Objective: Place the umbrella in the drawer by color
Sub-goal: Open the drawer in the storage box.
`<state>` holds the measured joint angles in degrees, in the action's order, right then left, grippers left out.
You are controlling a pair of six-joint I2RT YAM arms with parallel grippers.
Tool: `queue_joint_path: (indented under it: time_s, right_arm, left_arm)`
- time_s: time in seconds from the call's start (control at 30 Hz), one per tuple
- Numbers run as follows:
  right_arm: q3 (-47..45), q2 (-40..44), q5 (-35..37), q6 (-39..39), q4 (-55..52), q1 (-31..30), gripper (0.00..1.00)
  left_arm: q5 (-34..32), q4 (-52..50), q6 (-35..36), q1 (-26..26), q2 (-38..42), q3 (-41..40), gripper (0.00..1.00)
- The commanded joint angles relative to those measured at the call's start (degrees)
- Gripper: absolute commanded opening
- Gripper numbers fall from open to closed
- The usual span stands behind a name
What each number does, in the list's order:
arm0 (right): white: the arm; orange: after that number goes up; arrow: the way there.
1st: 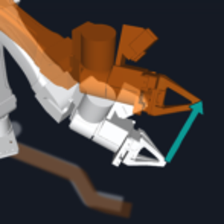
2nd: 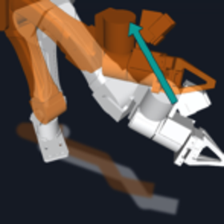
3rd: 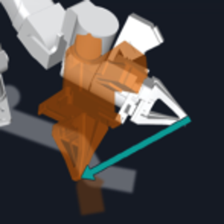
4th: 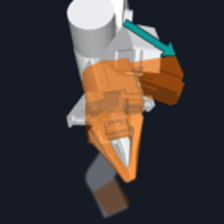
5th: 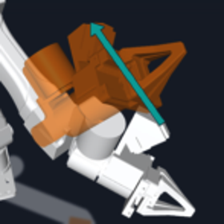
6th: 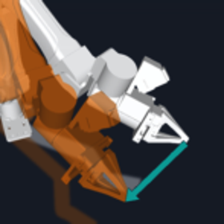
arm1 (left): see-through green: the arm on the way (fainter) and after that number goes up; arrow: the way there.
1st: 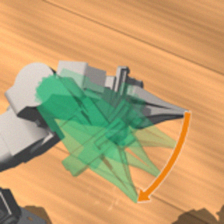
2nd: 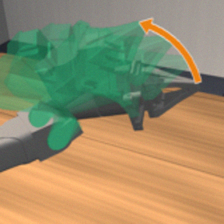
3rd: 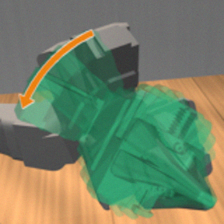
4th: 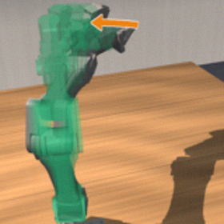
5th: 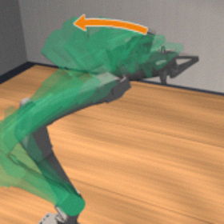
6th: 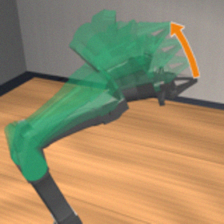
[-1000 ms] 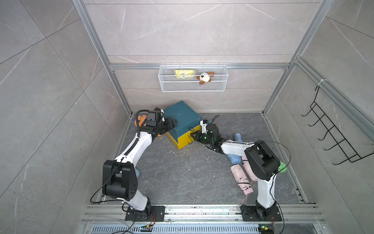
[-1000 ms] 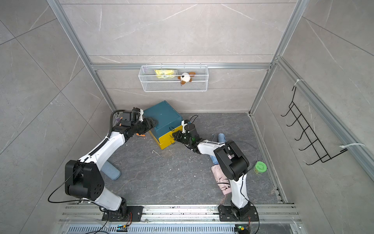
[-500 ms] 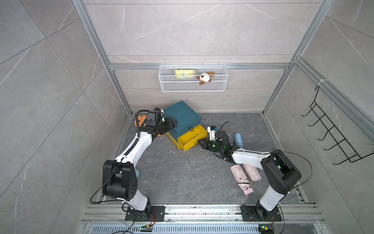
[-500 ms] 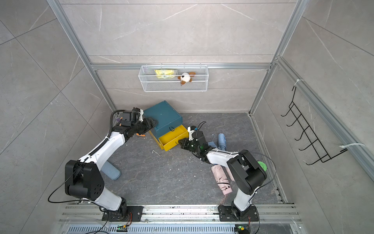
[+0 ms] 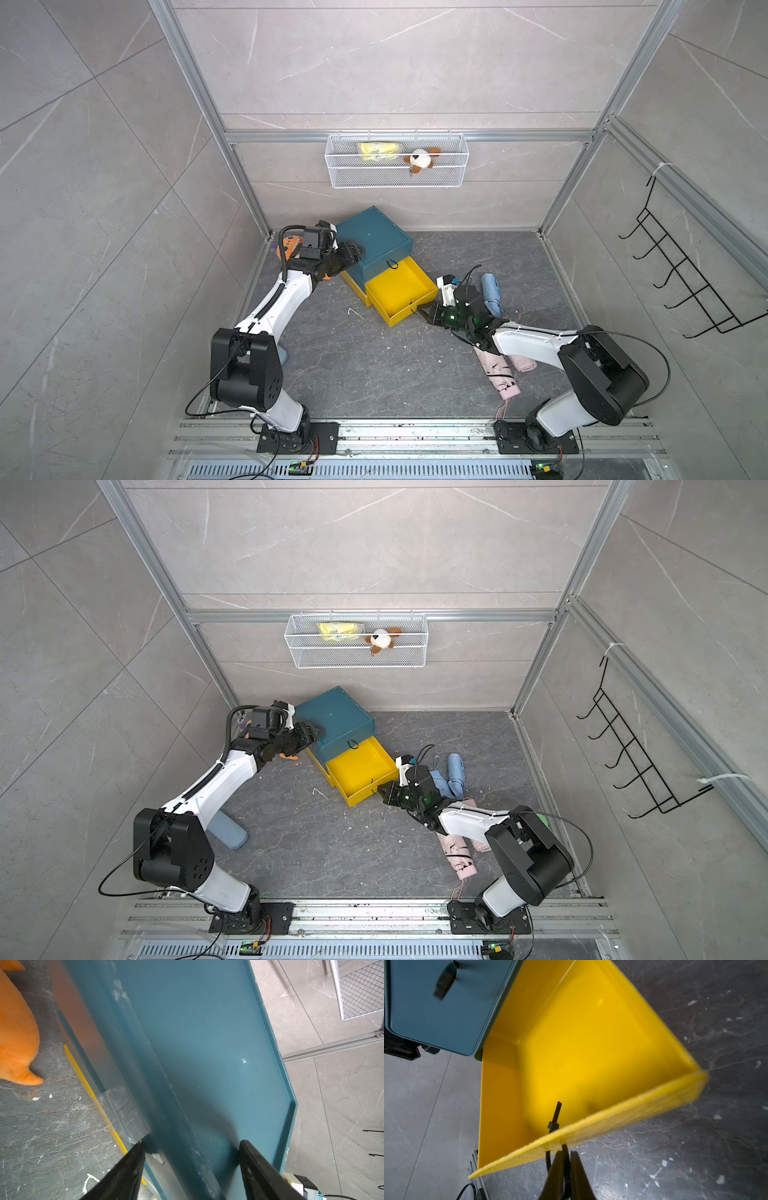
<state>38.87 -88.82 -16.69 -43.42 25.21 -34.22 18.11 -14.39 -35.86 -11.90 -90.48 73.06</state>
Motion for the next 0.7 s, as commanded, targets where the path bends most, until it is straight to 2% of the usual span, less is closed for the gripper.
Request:
queue_joint_path:
  time_s: [0.0, 0.4, 0.5, 0.67]
  right_arm:
    - [-1.3, 2.0, 0.9, 1.8, -0.7, -0.3, 0.1]
    - [0.5, 1.4, 1.5, 2.5, -1.7, -0.3, 0.15]
    - [0.8, 2.1, 2.0, 3.0, -2.8, -0.3, 0.26]
    - [1.5, 5.2, 3.9, 5.0, -7.0, -0.3, 0.54]
  left_arm:
    - [-0.5, -5.6, 0.9, -0.6, -1.8, -2.2, 0.73]
    - [-0.5, -5.5, 0.9, -0.6, -1.7, -2.2, 0.74]
    - [-0.4, -5.7, 0.7, -0.6, -1.6, -2.2, 0.75]
    - [-0.7, -6.1, 0.4, -0.7, 0.0, -1.9, 0.82]
